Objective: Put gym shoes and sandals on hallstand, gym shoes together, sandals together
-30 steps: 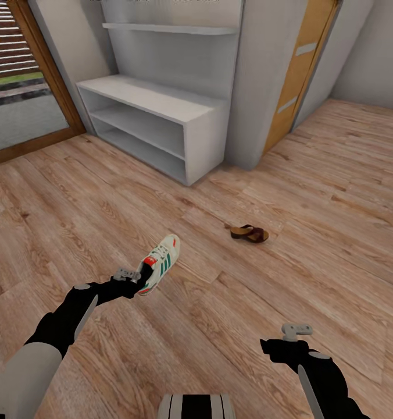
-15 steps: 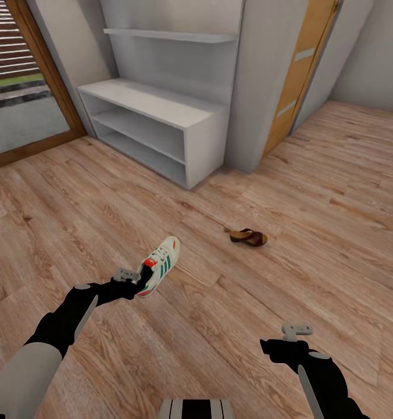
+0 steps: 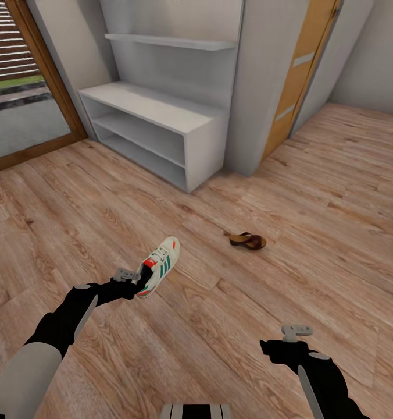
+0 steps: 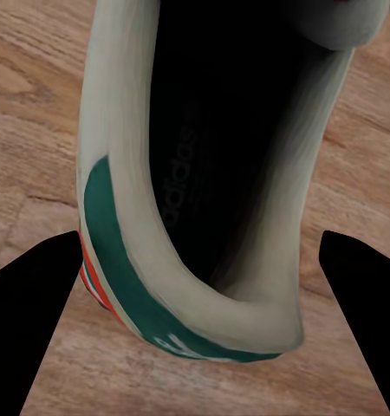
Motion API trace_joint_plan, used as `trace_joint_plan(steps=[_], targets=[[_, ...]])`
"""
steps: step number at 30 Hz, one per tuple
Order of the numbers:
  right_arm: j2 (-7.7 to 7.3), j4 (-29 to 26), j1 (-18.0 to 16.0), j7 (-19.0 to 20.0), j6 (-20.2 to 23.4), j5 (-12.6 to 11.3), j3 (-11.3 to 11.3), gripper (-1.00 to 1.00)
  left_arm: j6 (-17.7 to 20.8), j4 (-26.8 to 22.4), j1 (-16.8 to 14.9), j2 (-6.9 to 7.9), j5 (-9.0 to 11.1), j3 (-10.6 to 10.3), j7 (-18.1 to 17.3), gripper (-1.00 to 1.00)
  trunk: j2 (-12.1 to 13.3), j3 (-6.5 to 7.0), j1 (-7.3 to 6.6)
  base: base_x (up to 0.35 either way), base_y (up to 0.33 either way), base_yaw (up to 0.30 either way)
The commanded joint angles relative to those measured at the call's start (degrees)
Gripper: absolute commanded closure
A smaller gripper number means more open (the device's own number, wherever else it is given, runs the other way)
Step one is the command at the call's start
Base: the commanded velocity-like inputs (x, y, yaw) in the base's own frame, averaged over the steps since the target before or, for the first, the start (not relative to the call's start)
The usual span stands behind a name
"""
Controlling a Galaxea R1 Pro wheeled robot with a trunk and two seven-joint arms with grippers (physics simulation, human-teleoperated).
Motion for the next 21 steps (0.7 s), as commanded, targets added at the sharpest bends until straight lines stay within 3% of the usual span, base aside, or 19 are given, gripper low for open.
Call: trace_joint_plan(steps=[1, 21], targets=[[-0.01, -0.1, 0.0, 0.1, 0.3, 0.0, 0.0, -1.0, 0.3, -0.1, 0.0, 0.03, -0.1, -0.1, -0.1, 1.0, 0.4, 0.15, -0.23, 0.0, 0.0, 0.0], [0.08, -0.1, 0.0, -0.2, 0.3, 0.1, 0.3, -1.0, 0.4, -0.1, 0.0, 0.01, -0.1, -0.1, -0.1, 1.0, 8.4, 3.74, -4.63, 0.0, 0.0, 0.0]])
